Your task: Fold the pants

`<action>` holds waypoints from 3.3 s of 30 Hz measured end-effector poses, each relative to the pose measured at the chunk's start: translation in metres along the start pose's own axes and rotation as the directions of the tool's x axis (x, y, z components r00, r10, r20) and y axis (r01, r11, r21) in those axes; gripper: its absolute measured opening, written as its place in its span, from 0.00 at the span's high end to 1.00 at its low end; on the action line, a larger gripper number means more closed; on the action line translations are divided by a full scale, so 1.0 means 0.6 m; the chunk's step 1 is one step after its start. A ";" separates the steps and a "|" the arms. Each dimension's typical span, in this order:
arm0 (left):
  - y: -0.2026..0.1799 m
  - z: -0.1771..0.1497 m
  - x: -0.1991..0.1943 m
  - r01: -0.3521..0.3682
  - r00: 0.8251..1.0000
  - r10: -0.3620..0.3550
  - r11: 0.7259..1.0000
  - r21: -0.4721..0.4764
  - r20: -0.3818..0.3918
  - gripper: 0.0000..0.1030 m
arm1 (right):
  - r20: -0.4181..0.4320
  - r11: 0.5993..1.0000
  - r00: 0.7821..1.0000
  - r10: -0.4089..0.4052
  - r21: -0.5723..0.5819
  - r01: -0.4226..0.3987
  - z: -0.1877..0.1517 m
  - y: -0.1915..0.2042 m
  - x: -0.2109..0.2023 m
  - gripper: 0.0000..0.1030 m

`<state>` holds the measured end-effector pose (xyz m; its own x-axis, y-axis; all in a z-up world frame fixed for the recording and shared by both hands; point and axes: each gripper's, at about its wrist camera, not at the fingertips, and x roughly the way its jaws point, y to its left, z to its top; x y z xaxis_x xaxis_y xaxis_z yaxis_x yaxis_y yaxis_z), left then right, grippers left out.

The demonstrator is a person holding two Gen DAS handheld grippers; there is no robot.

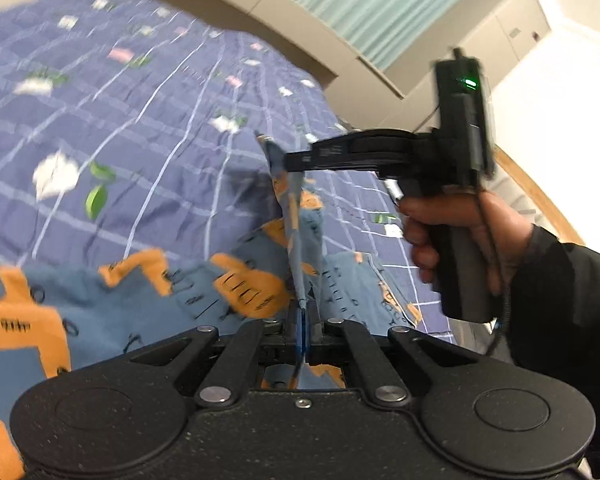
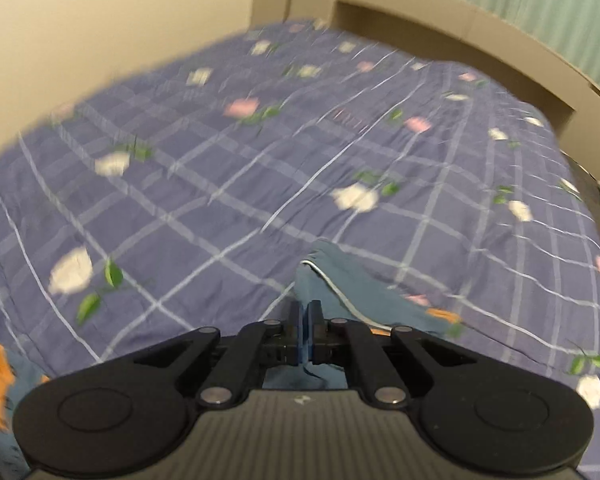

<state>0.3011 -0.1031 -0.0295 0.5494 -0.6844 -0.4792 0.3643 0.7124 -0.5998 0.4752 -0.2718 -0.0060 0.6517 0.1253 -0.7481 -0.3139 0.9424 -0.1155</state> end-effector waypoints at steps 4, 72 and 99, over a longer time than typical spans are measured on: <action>-0.051 0.002 -0.016 -0.017 1.000 0.016 0.991 0.134 0.013 1.00 | 0.112 0.997 0.994 -0.007 0.077 -0.001 -0.028 -0.057 -0.094 0.98; -0.159 -0.070 -0.005 -0.231 0.967 0.255 0.880 0.416 -0.002 0.15 | 0.140 0.876 0.972 -0.190 0.470 0.104 -0.392 -0.246 -0.182 0.08; 0.080 0.122 -0.131 -0.397 0.880 0.465 0.833 0.386 -0.099 0.11 | 0.177 0.953 0.950 0.256 -0.209 -0.218 -0.307 0.154 -0.202 0.00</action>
<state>0.3302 -0.0038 0.0264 0.5783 -0.2861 -0.7640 0.3759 0.9246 -0.0617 0.2403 -0.2571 -0.0464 0.6611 0.4149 -0.6251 -0.5856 0.8062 -0.0842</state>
